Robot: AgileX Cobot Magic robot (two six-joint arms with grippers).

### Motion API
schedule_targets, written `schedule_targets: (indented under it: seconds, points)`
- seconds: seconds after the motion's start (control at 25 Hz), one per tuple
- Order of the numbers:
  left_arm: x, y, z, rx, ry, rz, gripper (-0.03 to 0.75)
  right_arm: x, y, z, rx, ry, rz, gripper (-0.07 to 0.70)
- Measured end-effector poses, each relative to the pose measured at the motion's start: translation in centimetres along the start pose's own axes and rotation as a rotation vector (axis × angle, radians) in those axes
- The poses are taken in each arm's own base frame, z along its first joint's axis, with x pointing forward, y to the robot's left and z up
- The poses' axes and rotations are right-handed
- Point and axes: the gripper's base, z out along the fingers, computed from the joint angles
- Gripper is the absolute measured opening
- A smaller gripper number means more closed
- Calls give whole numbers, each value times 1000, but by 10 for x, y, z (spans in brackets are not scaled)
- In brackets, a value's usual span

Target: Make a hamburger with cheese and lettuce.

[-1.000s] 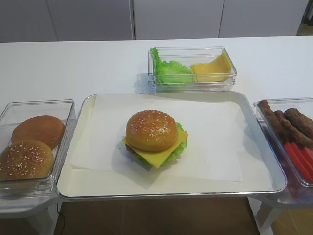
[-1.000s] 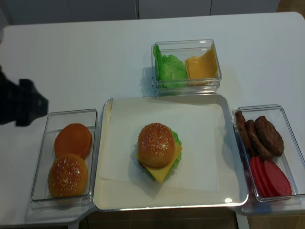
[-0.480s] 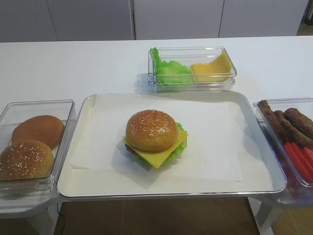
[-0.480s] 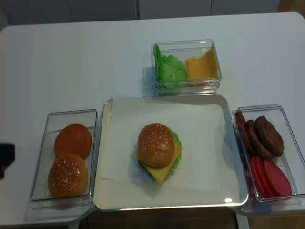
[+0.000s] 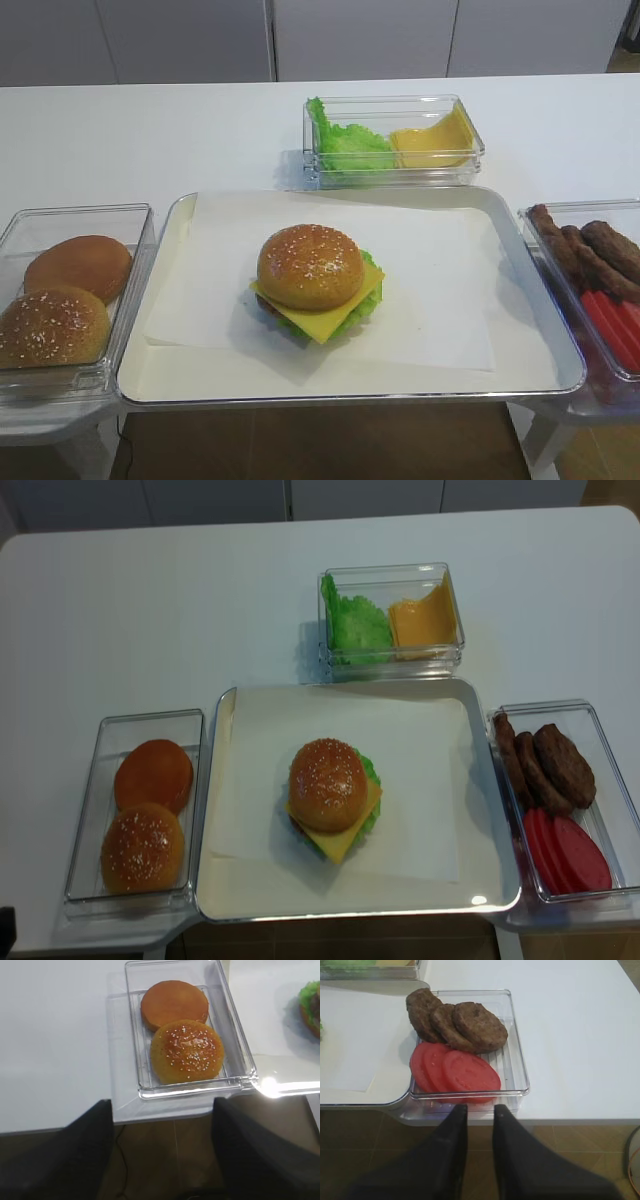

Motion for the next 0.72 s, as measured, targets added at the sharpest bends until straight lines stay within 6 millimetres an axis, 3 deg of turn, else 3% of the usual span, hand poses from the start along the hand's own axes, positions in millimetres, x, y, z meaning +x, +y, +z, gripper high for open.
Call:
schedule_targets:
  seconds: [0.48,0.72]
  points:
    - [38,9,-14,-41,-104,15,459,0,0,0,0,0,0,135]
    - [56,12,-7,-52,-124,15,459,0,0,0,0,0,0,135]
